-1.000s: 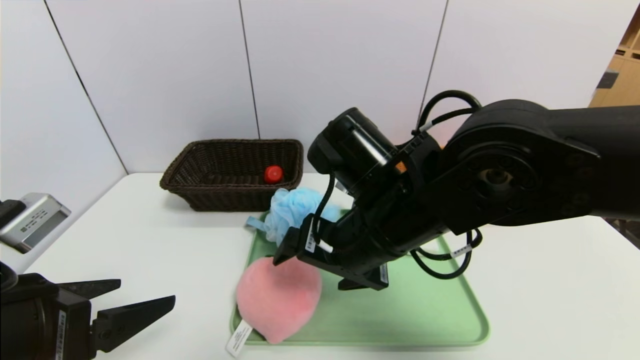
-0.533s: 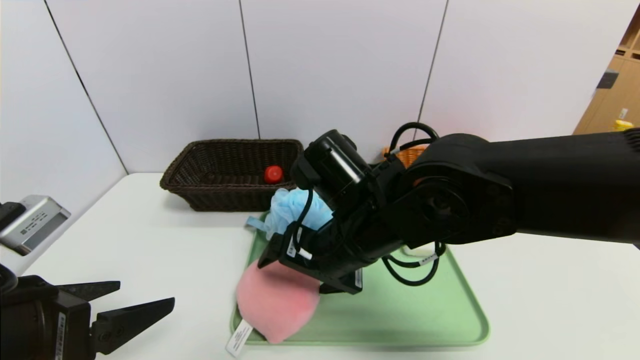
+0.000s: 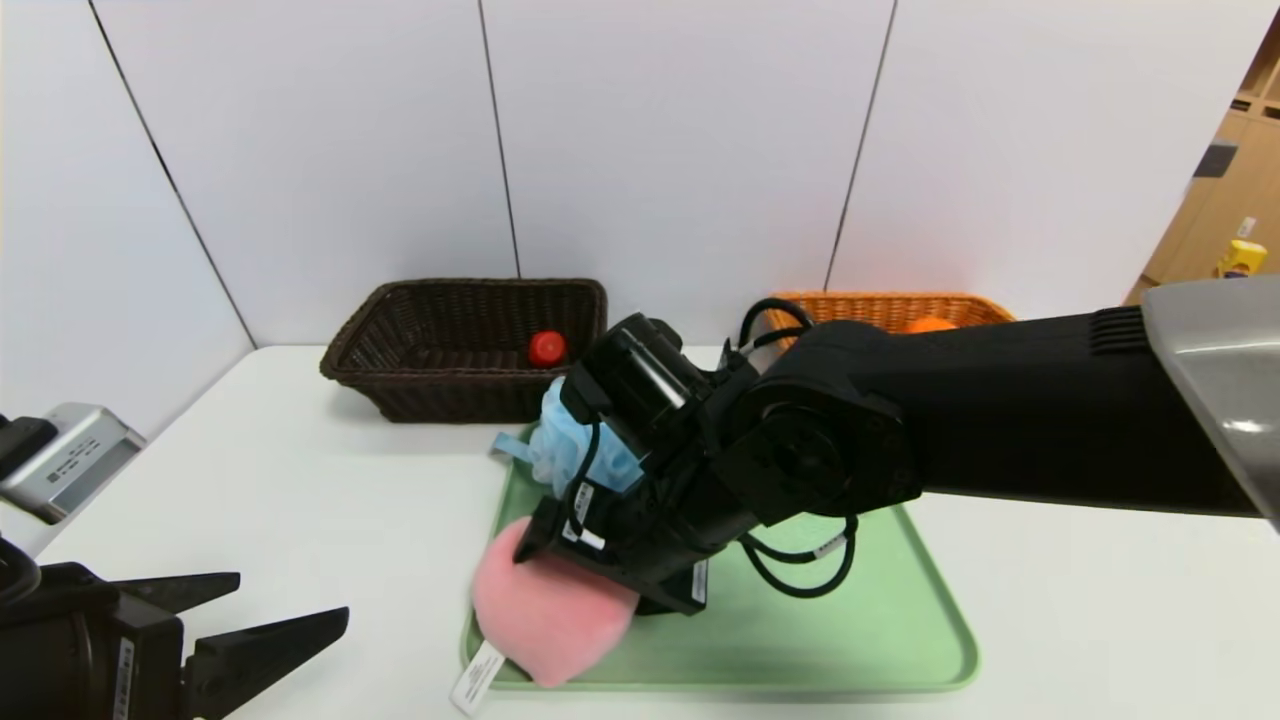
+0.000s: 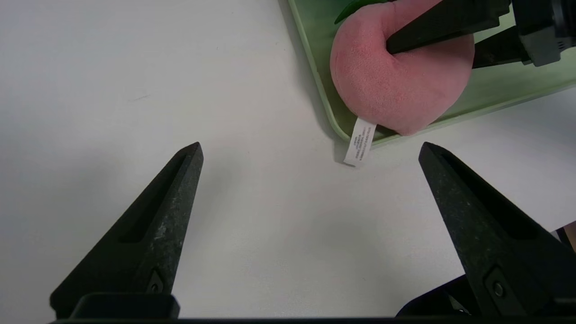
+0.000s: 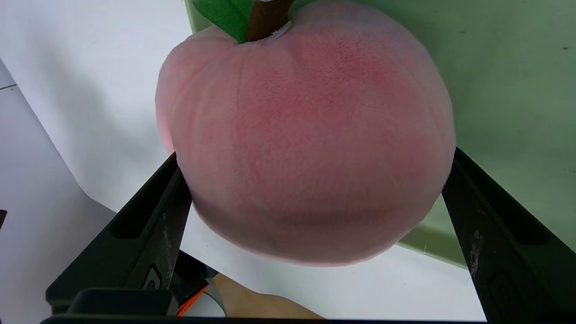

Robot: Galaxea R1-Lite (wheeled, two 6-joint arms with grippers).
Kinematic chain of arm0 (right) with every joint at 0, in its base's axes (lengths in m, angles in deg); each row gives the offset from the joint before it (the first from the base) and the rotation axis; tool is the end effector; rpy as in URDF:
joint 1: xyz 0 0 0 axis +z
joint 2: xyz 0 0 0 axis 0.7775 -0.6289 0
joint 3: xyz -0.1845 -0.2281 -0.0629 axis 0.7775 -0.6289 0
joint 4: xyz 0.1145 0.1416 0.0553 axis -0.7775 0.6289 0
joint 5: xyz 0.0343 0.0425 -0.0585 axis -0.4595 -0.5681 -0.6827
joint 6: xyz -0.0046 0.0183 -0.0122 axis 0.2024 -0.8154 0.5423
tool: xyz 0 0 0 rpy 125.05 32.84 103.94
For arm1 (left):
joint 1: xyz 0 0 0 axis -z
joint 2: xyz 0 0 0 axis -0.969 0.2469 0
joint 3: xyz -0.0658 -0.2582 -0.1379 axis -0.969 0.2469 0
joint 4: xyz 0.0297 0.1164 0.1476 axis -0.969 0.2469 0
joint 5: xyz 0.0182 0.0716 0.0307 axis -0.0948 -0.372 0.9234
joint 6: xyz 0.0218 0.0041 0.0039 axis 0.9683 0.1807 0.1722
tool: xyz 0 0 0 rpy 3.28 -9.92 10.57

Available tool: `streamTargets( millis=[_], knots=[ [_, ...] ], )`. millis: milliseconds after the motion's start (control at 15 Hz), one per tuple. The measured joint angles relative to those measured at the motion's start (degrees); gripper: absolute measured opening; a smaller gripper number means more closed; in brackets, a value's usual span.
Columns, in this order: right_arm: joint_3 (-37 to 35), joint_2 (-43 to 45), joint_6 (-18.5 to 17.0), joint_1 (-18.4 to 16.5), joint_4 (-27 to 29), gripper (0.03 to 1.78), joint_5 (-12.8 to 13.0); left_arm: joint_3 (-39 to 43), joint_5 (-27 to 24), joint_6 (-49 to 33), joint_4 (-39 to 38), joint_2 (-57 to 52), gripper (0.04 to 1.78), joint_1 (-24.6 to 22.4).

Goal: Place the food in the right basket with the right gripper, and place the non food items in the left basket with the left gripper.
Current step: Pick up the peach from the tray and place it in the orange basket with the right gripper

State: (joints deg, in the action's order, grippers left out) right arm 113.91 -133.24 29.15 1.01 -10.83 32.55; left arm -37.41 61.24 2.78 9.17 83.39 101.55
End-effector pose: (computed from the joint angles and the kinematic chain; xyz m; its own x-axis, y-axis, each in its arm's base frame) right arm 0.2450 0.3203 0.1645 0.2135 0.5429 -0.8122 0.0253 0.8280 0.5601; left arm 0.0972 -0.0479 0.2098 0.7419 -0.4002 -0.5380 0.3292 0.9164 -0.2277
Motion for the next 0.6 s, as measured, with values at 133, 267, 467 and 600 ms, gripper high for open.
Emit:
streamTargets(
  millis=[133, 267, 467, 600],
  knots=[
    [0.18, -0.67, 0.02, -0.01, -0.02, 1.71, -0.11, 0.09, -0.06, 0.02, -0.02, 0.00, 1.69, 0.00],
    [0.40, -1.05, 0.00, 0.00, -0.18, 1.71, -0.38, 0.17, -0.06, 0.00, 0.00, 0.00, 1.69, 0.00],
    [0.44, -1.19, -0.09, 0.11, -0.11, 1.71, -1.33, 0.33, -0.10, 0.00, -0.02, 0.00, 1.69, 0.00],
    [0.38, -1.11, -0.76, 0.13, -0.02, 1.57, -1.38, 0.38, -0.06, 0.00, -0.02, 0.00, 1.69, 0.00]
  ],
)
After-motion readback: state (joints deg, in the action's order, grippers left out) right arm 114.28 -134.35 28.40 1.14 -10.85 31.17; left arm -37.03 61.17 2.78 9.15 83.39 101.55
